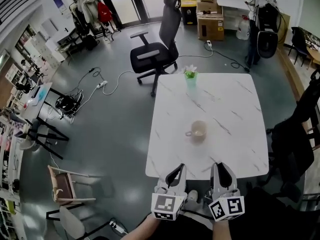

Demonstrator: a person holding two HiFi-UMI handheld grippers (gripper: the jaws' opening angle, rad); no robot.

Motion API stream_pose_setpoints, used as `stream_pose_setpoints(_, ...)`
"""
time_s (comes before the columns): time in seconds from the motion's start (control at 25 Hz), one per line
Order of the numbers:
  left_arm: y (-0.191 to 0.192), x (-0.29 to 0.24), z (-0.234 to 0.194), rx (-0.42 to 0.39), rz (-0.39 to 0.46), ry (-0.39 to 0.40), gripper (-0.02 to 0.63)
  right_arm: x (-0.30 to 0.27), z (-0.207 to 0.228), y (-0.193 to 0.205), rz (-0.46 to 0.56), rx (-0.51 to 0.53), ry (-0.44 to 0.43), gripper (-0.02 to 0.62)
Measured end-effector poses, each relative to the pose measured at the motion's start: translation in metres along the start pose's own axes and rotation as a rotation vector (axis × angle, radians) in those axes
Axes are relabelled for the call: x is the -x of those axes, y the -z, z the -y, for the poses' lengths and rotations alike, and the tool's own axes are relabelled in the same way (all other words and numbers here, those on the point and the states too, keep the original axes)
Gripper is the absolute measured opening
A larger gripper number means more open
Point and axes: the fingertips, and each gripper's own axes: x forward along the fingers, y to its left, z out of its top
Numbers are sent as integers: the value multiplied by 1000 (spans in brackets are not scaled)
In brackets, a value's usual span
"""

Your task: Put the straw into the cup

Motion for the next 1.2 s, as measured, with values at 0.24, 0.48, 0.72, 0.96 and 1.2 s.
stream_pose_setpoints(0.24,13,-26,-8,37,-35,14,2,-20,9,6,-40,17,16,48)
stream_pose_setpoints(0.48,16,-54,-25,50,-48,38,2,-56,11,2,-58,44,21,48)
stream_pose_setpoints(0.72,16,-78,-38,64,-61,62,2,-92,18,0,-66,56,37,48)
stream_pose_setpoints(0.96,21,-101,-47,74,-78,83,2,-123,30,2,-76,63,57,48)
stream_pose_setpoints(1.2,27,-119,-56,87,-102,92,2,-148,40,4,-86,68,65,48)
